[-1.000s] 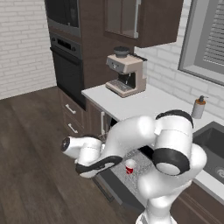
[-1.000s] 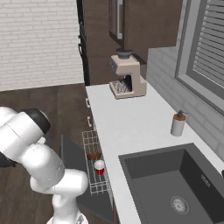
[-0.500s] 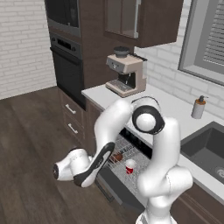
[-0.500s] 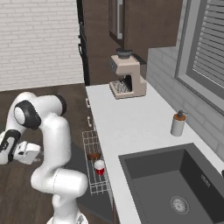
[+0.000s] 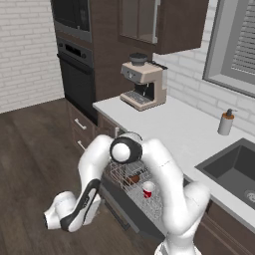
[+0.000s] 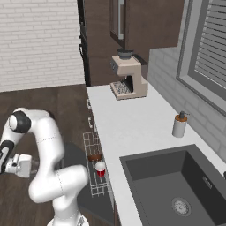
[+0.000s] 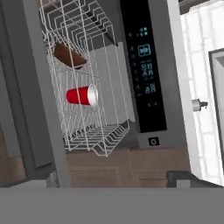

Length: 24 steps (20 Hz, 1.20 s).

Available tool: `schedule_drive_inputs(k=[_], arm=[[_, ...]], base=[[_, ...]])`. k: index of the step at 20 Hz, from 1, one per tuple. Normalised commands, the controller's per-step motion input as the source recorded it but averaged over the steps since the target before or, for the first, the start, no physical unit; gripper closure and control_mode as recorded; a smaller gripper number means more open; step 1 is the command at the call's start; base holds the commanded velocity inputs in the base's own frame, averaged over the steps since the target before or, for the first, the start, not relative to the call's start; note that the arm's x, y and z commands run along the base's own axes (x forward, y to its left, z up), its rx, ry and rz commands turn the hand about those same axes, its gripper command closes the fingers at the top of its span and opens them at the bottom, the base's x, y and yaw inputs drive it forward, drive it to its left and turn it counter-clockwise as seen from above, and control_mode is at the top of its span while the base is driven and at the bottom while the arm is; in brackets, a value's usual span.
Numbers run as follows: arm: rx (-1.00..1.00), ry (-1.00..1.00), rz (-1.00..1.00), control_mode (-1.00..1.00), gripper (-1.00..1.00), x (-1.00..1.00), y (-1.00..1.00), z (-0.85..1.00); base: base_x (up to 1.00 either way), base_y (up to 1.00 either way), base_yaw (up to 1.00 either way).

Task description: Pick up the cup and bowl from the counter, place them in the dishwasher, and close the dishwasher door.

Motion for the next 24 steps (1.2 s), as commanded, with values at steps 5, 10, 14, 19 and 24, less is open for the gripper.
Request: schedule_drive_inputs(k=[5,10,14,19,24], arm=[[-0.16,0.11,0.00,-1.00,-1.00,0.37,0.50,-0.70],[-0.16,0.02,0.00,-1.00,-1.00,0.58,0.16,-0.78],[-0.16,0.00,0.00,-1.00,-1.00,0.64,0.00,-0.71],[-0.06,0.02,0.00,-1.00,-1.00,0.69,-0.01,-0.56],[0.00,0.09,0.00,-1.00,-1.00,0.70,-0.11,-0.51]], base=[[0.00,0.00,0.00],[0.00,0.00,0.00],[0.00,0.00,0.00],[0.00,0.00,0.00],[0.00,0.00,0.00]])
